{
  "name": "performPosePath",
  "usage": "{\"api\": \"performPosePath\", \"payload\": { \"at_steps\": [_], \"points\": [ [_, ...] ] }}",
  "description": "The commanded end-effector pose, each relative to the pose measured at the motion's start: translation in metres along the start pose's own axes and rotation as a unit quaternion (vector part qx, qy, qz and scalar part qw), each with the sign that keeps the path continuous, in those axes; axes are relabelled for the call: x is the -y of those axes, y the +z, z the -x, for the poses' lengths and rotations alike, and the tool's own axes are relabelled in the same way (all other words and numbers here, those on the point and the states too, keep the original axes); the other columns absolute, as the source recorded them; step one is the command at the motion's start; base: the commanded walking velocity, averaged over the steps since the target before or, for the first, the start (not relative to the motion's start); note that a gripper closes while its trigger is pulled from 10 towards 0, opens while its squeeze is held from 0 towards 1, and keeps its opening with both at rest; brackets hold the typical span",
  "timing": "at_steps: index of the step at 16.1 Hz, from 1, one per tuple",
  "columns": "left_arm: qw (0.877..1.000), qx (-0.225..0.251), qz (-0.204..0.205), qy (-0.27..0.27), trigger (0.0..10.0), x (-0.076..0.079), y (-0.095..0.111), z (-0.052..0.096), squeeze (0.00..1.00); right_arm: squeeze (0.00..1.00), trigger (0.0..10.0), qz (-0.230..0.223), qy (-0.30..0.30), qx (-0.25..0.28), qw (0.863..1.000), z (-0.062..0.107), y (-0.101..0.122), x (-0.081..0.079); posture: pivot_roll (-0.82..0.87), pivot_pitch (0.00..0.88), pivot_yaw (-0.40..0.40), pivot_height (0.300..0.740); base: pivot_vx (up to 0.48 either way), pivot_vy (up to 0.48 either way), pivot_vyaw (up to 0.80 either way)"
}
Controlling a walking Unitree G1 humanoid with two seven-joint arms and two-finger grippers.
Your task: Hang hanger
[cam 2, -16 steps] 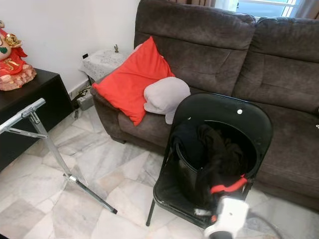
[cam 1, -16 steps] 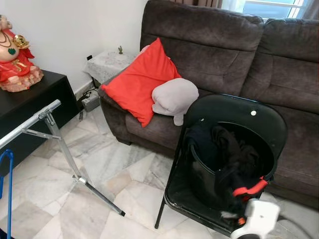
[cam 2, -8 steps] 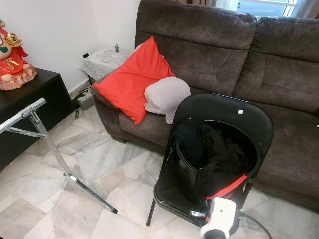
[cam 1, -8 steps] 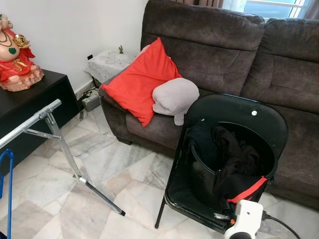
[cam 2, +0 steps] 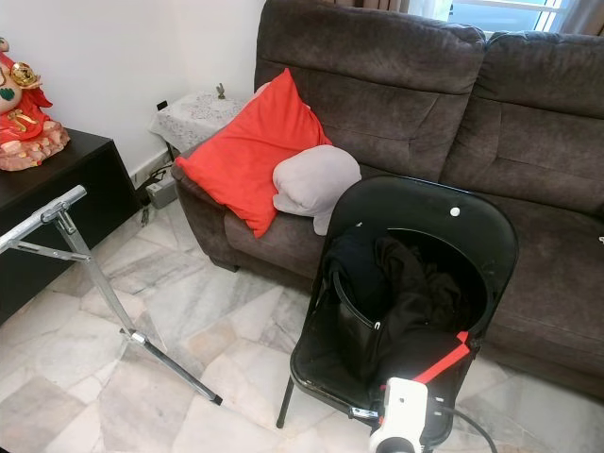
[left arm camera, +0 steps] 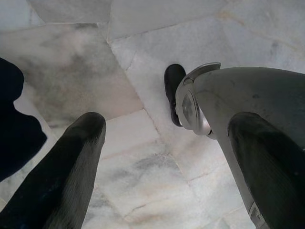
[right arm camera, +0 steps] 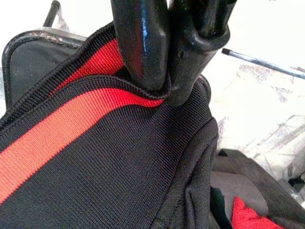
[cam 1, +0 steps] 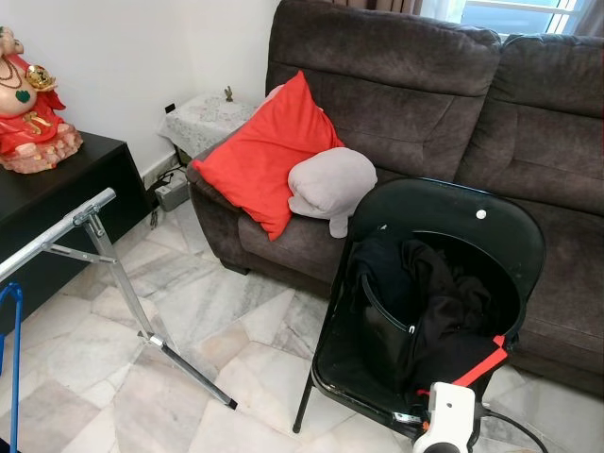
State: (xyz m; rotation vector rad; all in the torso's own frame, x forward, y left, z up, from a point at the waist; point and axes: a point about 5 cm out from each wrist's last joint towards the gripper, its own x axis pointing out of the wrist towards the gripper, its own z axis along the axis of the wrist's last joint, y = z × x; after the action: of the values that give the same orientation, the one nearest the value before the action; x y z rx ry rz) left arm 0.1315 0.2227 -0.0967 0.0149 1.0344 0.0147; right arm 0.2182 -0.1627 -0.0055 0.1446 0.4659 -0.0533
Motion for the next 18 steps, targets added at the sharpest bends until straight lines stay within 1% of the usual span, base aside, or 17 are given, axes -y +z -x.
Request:
{"api": "performPosePath", "payload": {
  "at_steps": [1,4,7,8,9,10,13,17,18],
  "points": [
    [1.0,-0.012,-0.013,0.001,10.0,-0.001,-0.006,0.001,0.0,0.0,0.0,0.008,-0.002,-0.026,1.0,0.0,-0.008,0.0,-0.01,0.077,0.02,0.74,0.0,0.0,0.0],
    [1.0,-0.012,-0.012,0.002,10.0,-0.001,-0.006,0.002,0.0,0.0,0.0,0.009,0.0,-0.026,1.0,-0.004,-0.01,0.0,0.0,0.074,0.018,0.74,0.0,0.0,0.0],
    [1.0,-0.012,-0.014,0.002,10.0,-0.002,-0.007,0.002,0.0,0.0,0.0,-0.012,-0.004,0.024,1.0,-0.004,0.005,0.0,0.0,0.073,0.018,0.74,0.0,0.0,0.0],
    [1.0,-0.012,-0.014,0.002,10.0,-0.002,-0.007,0.002,0.0,0.0,2.5,-0.012,-0.005,0.034,0.999,-0.004,0.008,0.0,0.0,0.072,0.019,0.74,0.0,0.0,0.0],
    [1.0,-0.012,-0.014,0.001,10.0,-0.002,-0.006,0.002,0.0,0.0,8.1,-0.015,-0.01,0.05,0.999,-0.003,0.012,0.001,0.0,0.072,0.019,0.74,0.0,0.0,0.0],
    [1.0,-0.012,-0.015,0.001,10.0,-0.002,-0.006,0.002,0.0,0.0,10.0,-0.016,-0.017,0.068,0.997,-0.002,0.017,0.002,0.0,0.07,0.021,0.74,0.0,0.0,0.0],
    [1.0,-0.012,-0.017,0.0,10.0,-0.002,-0.007,0.002,0.0,0.0,10.0,-0.023,-0.02,0.089,0.996,0.0,0.021,0.003,-0.01,0.066,0.022,0.74,0.0,0.0,0.0],
    [1.0,-0.013,-0.019,0.0,10.0,-0.002,-0.007,0.002,0.0,0.0,10.0,-0.019,-0.016,0.1,0.995,0.005,0.022,0.0,-0.01,0.064,0.023,0.74,0.0,0.0,0.0],
    [1.0,-0.013,-0.02,-0.001,10.0,-0.002,-0.007,0.002,0.0,0.39,10.0,-0.022,-0.015,0.104,0.994,0.008,0.023,0.0,-0.01,0.064,0.023,0.74,0.0,0.0,0.0]
  ]
}}
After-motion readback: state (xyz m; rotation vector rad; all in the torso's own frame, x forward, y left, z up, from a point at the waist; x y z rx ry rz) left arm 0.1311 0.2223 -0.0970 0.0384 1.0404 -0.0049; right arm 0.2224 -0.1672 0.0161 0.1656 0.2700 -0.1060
